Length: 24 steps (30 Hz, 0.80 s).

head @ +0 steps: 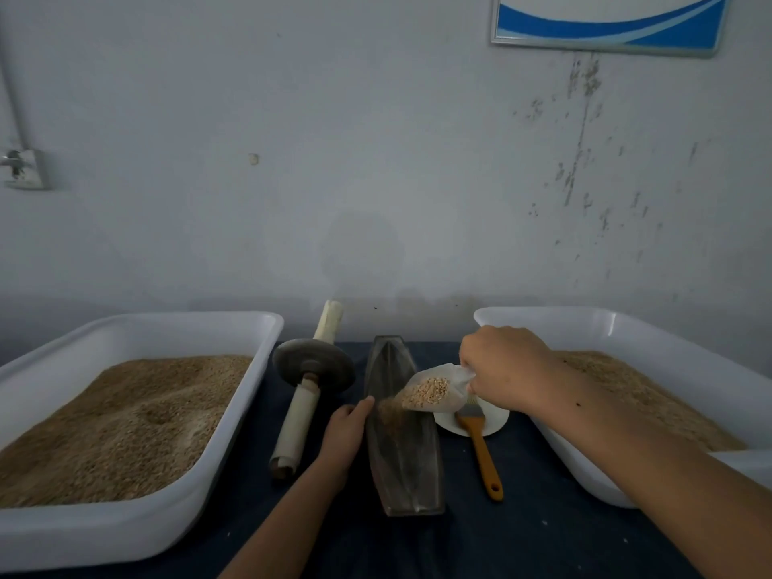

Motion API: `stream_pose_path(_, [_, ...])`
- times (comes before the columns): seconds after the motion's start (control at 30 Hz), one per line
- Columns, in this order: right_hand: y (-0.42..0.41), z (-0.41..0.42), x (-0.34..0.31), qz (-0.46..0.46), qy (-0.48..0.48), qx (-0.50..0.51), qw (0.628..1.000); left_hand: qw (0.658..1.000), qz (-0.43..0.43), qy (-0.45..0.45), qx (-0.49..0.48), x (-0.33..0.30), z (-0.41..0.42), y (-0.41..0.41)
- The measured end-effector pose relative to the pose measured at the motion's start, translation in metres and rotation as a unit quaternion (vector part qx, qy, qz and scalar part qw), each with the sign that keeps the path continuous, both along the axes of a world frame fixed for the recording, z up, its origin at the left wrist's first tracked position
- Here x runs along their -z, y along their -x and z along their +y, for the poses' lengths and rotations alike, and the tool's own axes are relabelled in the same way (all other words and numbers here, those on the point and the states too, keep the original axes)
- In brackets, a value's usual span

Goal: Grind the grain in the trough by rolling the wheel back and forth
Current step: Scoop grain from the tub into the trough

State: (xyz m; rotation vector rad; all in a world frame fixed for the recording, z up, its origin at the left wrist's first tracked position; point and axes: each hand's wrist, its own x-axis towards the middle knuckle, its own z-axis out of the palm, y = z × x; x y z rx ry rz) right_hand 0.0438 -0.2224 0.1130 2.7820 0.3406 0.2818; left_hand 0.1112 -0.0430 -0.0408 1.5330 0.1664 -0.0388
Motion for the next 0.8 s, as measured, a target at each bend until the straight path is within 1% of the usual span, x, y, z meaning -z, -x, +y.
stream_pose_path(0.2, [0.009,0.011,-0.005,-0.038,0.047,-0.026,0.998,1.000,0.006,0.001,-0.001,0.002,0.001,-0.002])
stream_pose_path(0.43, [0.008,0.018,-0.004,-0.024,0.135,-0.053,0.989,1.000,0.007,0.006,-0.003,0.001,0.000,-0.001])
stream_pose_path(0.5, [0.012,0.021,-0.004,-0.027,0.139,-0.064,0.988,1.000,0.008,0.004,-0.002,0.001,0.000,-0.001])
stream_pose_path(0.53, [0.014,0.021,-0.004,-0.037,0.146,-0.081,0.985,1.000,0.007,0.003,-0.001,0.001,0.000,-0.001])
stream_pose_path(0.63, [0.019,0.020,-0.001,-0.133,0.168,-0.132,0.968,1.000,0.005,0.000,-0.002,0.002,0.001,-0.002])
stream_pose_path(0.7, [0.019,0.018,0.001,-0.104,0.168,-0.129,0.972,1.000,0.005,0.005,-0.001,0.003,0.001,-0.003])
stream_pose_path(0.77, [0.017,0.017,0.002,-0.068,0.153,-0.102,0.981,1.000,0.005,0.004,0.001,0.002,0.001,-0.003])
stream_pose_path(0.8, [0.016,0.017,0.000,-0.064,0.144,-0.084,0.984,1.000,0.004,0.002,0.002,0.003,0.001,-0.003])
